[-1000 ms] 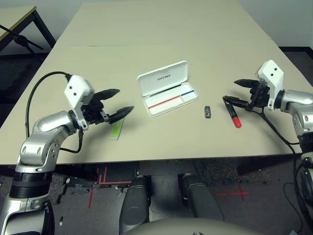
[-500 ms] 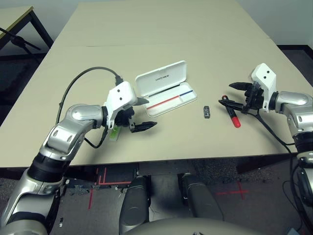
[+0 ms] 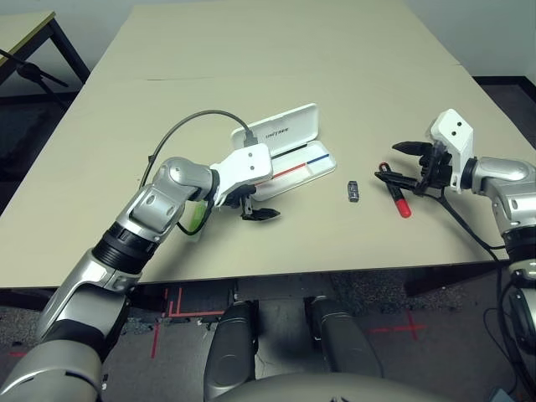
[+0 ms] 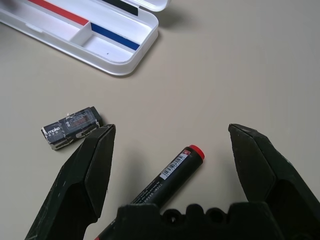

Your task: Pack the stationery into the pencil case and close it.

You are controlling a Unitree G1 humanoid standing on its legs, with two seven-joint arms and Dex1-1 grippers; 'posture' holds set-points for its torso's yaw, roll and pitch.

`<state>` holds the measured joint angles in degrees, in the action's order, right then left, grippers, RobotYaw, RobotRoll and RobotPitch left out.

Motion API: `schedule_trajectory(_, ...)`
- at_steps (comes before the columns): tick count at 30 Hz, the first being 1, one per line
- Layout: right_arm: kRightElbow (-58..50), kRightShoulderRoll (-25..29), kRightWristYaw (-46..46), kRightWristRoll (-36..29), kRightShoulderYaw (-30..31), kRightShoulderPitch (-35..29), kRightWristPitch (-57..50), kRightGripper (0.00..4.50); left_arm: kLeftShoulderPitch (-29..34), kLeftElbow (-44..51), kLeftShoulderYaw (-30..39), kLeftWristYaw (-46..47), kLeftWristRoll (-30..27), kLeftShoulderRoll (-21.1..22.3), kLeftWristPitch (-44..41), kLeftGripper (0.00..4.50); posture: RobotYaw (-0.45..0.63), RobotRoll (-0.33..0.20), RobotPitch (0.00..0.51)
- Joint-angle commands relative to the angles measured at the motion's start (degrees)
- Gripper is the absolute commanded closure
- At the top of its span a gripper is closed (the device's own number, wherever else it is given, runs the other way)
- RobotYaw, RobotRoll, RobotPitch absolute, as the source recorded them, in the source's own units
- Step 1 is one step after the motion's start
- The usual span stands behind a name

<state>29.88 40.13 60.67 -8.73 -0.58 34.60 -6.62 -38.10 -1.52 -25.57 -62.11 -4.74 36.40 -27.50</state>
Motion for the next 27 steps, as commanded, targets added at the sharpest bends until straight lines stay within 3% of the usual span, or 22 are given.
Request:
schedule_trajectory(1, -0.05, -0.08, -0.42, 0.60, 0.29, -0.79, 0.55, 0.00, -0.72, -1.81, -1.42, -1.50, 1.98, -0.44, 0.57, 0.05, -0.06, 0.000, 0.139)
schedule_trajectory(17, -1.05, -0.05, -2.04, 0.50, 0.08, -1.75, 1.11, 0.00, -2.32, -7.02, -1.61, -4.20, 4.85, -2.38, 0.33, 0.05, -0.10, 0.000, 0.133)
schedule_trajectory(20, -1.61, 0.10, -2.35, 0.52, 0.08, -2.34, 1.17, 0.00, -3.01, -8.23, -1.48, -5.16, 4.89, -2.73, 0.25, 0.60, -0.10, 0.000, 0.133)
schedule_trajectory(27, -1.98, 0.11, -2.99, 0.60, 0.02, -2.71, 1.34, 0.00, -4.06, -10.11, -1.39, -7.52, 4.70, -3.04, 0.01, 3.29, -0.11, 0.000, 0.131)
